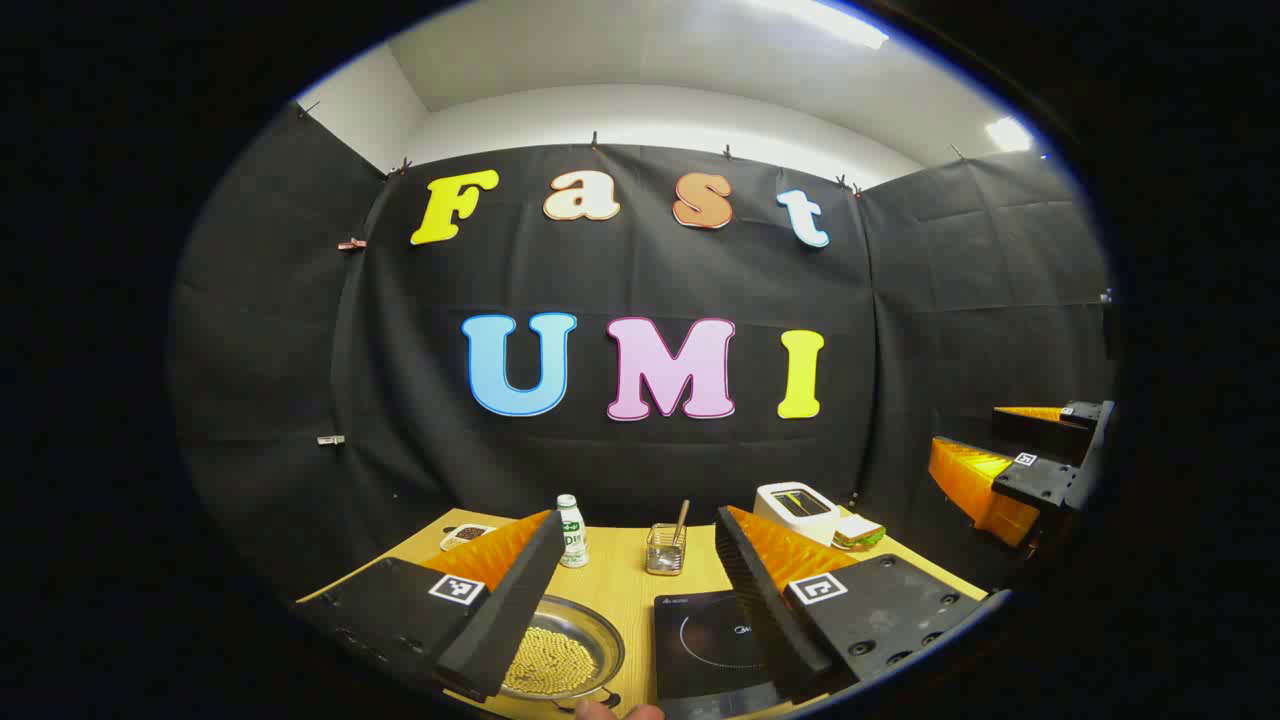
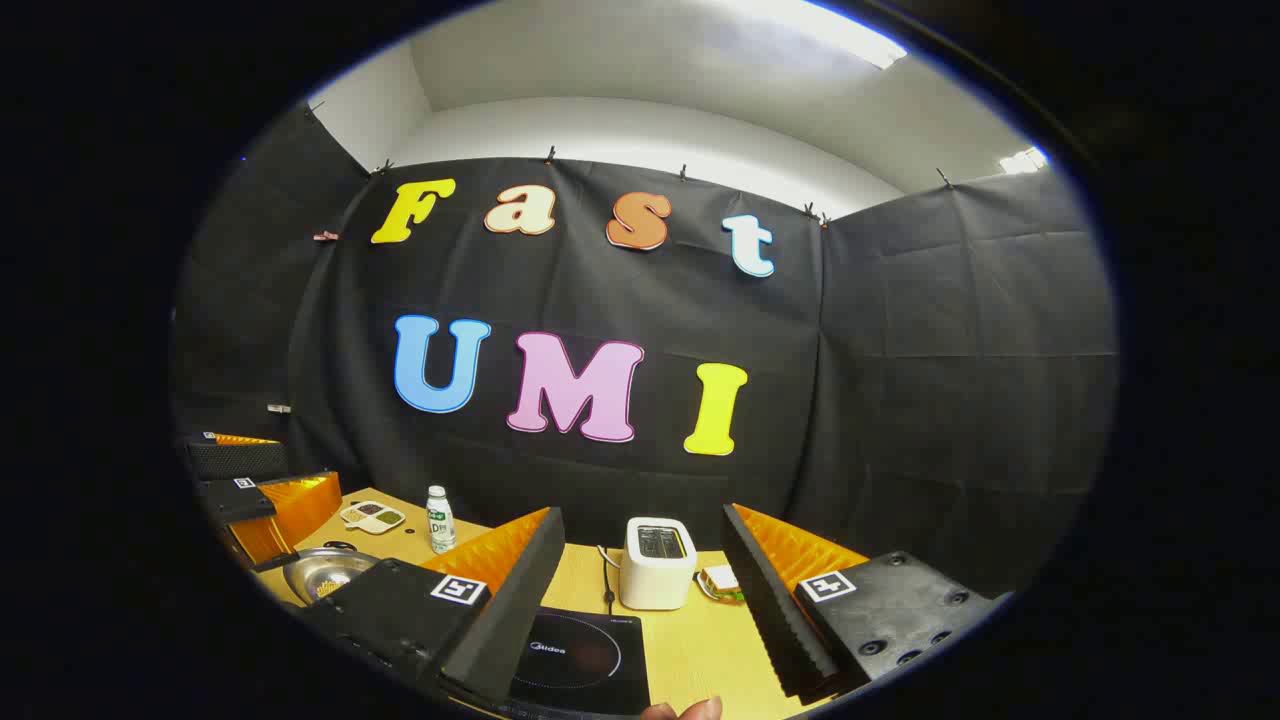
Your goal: First push the handle of the pot to place it horizontally, then grasp the pot with both hands and set it on the induction cooktop.
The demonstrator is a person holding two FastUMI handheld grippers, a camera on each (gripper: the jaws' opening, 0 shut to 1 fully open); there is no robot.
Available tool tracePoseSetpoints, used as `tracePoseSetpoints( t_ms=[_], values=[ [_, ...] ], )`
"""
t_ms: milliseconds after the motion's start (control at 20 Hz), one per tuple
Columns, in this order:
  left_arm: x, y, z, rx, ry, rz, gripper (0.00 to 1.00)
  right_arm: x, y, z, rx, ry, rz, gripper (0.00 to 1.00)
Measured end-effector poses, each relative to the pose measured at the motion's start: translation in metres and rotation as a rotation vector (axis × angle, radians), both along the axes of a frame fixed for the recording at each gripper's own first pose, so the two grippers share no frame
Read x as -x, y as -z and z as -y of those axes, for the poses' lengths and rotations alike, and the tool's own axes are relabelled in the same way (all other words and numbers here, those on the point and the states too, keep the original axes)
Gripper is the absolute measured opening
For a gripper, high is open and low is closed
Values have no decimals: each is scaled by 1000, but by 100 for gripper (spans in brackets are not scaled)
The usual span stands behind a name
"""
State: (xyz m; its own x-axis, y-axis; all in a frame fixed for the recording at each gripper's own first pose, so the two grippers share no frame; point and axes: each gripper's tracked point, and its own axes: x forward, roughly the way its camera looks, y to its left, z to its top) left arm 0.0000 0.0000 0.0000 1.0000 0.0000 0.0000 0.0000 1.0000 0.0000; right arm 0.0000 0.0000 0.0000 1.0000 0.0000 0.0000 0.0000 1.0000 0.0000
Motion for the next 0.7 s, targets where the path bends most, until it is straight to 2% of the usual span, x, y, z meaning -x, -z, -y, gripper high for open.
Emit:
tracePoseSetpoints(
  t_ms=[700],
  values=[
    [5, -3, 0, -6, 0, 8, 95, 4, -3, 4, -3, 6, 1, 97]
  ],
)
